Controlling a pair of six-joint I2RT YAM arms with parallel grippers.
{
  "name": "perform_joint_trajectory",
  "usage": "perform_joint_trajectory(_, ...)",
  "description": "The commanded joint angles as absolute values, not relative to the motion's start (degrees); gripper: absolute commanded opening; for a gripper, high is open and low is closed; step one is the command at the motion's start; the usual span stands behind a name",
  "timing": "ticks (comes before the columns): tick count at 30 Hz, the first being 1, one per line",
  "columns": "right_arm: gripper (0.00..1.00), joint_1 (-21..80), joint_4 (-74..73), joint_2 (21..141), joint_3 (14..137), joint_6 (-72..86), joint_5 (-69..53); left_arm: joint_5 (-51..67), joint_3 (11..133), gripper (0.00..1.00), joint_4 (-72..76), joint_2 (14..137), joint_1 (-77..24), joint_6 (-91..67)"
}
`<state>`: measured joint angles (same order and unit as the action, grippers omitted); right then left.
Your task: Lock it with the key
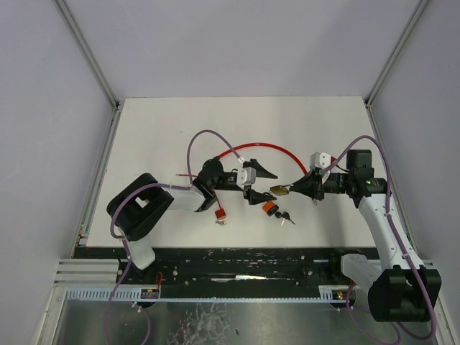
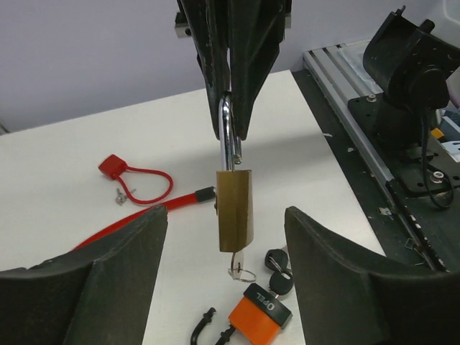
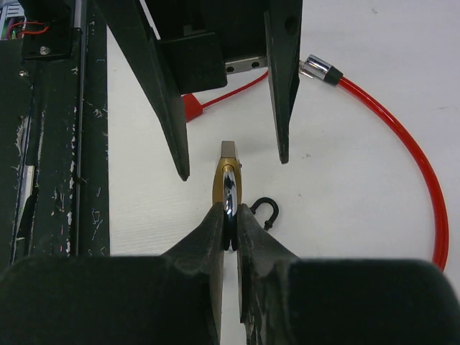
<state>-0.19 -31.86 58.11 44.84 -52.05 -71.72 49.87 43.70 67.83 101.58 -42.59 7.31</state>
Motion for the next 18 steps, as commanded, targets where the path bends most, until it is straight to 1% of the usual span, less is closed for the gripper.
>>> perform_joint_trajectory(1, 0.0, -0.53, -30.3, 56.45, 47.64, -51.95, -76.63, 52.31, 46.42, 0.62, 66.05, 103.71, -43.16, 7.48)
perform_joint_trajectory(6, 0.0, -0.54, -30.26, 56.52, 47.55, -52.12, -76.62, 53.6, 47.89, 0.58, 64.72, 104.92, -43.67, 7.06)
perform_joint_trajectory(11, 0.0, -0.53, -30.25, 56.66, 47.46, -52.15, -76.73, 53.02, 49.33, 0.51, 62.77, 105.81, -43.92, 7.19)
perform_joint_trajectory(18, 0.0, -0.53, -30.18, 56.77, 47.37, -52.12, -76.9, 52.03, 50.17, 0.47, 62.26, 106.44, -44.37, 7.05)
